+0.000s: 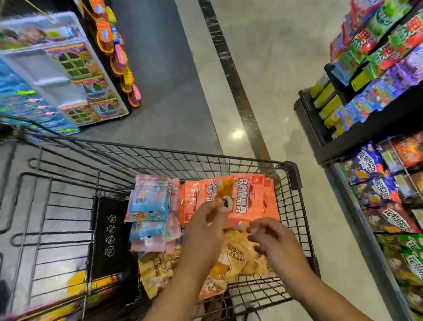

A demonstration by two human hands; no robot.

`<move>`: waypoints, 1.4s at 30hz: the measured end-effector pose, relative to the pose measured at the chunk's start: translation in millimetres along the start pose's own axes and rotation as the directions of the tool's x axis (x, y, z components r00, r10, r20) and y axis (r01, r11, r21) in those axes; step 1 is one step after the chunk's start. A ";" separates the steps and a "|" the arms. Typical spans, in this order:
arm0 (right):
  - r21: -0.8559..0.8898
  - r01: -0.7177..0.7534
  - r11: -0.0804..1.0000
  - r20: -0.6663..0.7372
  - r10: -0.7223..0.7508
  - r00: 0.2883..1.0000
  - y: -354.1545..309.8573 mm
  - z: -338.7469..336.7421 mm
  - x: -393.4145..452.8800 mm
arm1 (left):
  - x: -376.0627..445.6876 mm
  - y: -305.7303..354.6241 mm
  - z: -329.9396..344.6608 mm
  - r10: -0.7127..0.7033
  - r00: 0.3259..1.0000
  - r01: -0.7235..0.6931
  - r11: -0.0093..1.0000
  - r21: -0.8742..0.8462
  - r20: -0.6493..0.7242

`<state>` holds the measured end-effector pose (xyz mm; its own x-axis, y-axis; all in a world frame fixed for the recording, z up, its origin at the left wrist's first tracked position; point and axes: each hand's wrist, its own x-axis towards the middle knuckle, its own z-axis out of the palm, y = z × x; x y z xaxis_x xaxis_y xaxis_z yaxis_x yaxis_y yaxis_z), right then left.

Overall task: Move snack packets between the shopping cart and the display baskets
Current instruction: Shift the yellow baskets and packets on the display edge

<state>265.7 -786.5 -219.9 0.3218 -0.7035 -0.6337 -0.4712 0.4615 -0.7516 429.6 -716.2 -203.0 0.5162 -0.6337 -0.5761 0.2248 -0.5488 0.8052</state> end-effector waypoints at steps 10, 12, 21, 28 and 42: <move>-0.305 0.649 0.697 0.461 -0.488 0.741 -80.7 18.8 -117.7 | -211.5 15.0 -79.9 0.380 0.786 -0.249 0.917 0.312 -0.488; -0.294 0.757 0.584 0.560 -0.536 0.631 -81.3 18.8 -150.2 | -265.8 6.0 -80.4 0.400 0.727 -0.224 0.906 0.358 -0.558; 0.038 0.968 0.248 0.851 -0.516 0.099 -61.6 38.6 -297.0 | -495.6 -64.6 -58.1 0.379 0.408 -0.072 0.920 0.385 -0.831; 0.323 0.934 0.152 0.906 -0.335 -0.258 -29.7 84.0 -413.1 | -648.7 -132.6 -38.8 0.208 0.048 0.117 0.970 0.213 -0.977; 0.541 0.832 0.124 0.831 0.071 -0.551 135.6 156.3 -624.5 | -876.4 -315.8 35.8 -0.177 -0.371 0.278 0.916 -0.291 -0.912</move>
<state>129.1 -200.2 45.3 0.4714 0.8701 0.1437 0.6536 -0.2354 -0.7193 -123.5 -7.0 42.5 0.5222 0.8292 0.1994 0.5895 -0.5199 0.6183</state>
